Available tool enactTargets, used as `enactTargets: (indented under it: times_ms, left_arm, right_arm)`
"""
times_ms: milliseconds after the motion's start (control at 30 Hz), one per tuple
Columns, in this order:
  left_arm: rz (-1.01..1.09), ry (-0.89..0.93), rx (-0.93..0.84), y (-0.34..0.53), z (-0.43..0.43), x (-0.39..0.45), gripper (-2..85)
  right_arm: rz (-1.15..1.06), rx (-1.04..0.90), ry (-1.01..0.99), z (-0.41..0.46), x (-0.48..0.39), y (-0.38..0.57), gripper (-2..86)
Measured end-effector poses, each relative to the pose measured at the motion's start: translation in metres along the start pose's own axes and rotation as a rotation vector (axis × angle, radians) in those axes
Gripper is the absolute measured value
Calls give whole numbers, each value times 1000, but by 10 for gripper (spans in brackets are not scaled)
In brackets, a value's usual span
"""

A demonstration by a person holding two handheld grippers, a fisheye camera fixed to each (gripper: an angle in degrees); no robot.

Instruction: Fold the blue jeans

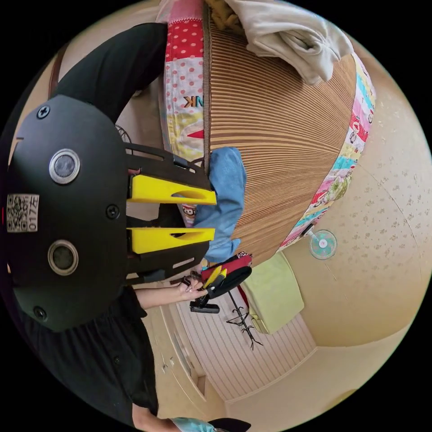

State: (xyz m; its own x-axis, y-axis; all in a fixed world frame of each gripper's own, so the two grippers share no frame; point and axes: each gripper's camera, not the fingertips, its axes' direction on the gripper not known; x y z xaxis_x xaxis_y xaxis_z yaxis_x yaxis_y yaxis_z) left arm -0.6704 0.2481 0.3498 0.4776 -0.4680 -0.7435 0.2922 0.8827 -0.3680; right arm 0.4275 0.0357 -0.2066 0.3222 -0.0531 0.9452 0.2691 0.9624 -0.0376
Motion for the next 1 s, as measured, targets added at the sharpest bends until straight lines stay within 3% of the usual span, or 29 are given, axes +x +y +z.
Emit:
enactTargets:
  times_ms: [33,100,133,267,433,467,567,600,800,933,1000]
  left_arm:
    - [5,15,-9,-2,7,2,83]
    - [42,65,-46,-9,33,15,83]
    - [51,72,-56,-11,39,19,82]
    - [102,93,-78,-10,56,37,79]
    - [104,85,-120,6,62,21,78]
    - [97,93,-139,9,67,15,78]
    - [55,119,-170,13,83,5,79]
    - [52,136,-173,13,90,5,80]
    - [94,167,-210,13,125,29,81]
    - [131,172,-247,18,142,46,81]
    - [148,169,-245,25,147,54,81]
  right_arm:
    - [6,-33,8,9,3,-8,123]
    - [-6,-322,86,62,5,-29,91]
    - [-37,-368,115,70,1,-29,79]
    - [-202,-245,97,15,-18,-14,41]
    - [-245,41,-289,-88,36,45,31]
    - [-161,-4,-339,-88,64,59,31]
    - [191,-228,-176,-55,124,90,32]
    - [219,-228,-153,-50,125,98,35]
    - [414,-101,-52,-68,100,81,105]
    - [620,10,-267,-79,120,80,176]
    - [658,84,-226,-85,125,80,189]
